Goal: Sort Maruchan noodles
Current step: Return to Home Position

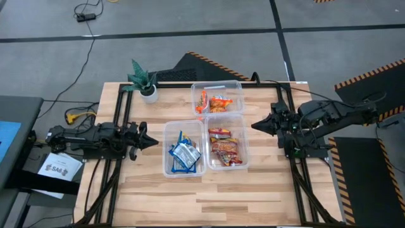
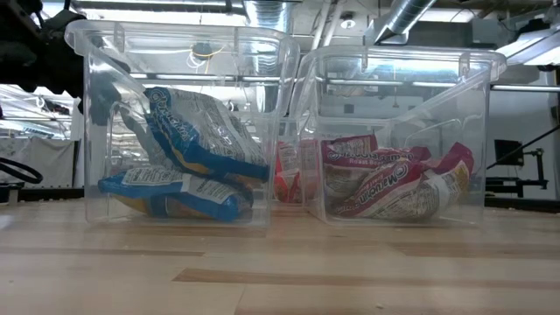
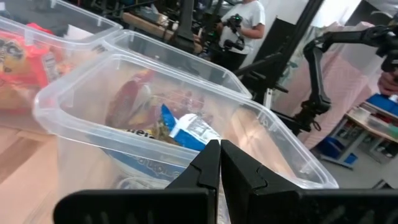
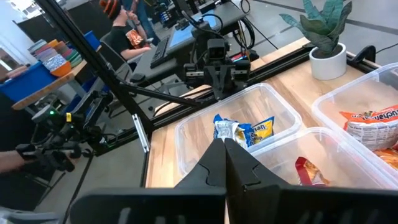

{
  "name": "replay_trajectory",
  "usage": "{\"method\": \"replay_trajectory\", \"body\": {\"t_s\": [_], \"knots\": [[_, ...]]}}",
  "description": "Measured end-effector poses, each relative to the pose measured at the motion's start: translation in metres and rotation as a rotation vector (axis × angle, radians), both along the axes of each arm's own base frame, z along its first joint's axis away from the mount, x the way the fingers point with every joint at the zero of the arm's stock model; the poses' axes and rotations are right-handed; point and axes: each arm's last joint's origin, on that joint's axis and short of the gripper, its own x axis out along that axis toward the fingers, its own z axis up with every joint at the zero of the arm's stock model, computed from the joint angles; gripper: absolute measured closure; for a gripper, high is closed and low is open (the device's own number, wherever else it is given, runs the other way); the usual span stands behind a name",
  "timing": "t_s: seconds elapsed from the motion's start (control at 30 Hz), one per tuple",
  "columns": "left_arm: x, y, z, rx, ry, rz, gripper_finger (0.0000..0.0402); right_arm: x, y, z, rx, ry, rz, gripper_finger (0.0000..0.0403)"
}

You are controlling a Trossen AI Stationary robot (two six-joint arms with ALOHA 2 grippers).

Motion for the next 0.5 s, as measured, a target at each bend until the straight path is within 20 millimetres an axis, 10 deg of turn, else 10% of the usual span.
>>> {"method": "replay_trajectory", "body": {"t_s": [0.5], "knots": [[0.0,0.0,0.0,0.0,0.002,0.01,0.0401,-0.027,-0.004,0.001,-0.028,0.006,0.03,0.0396]]}}
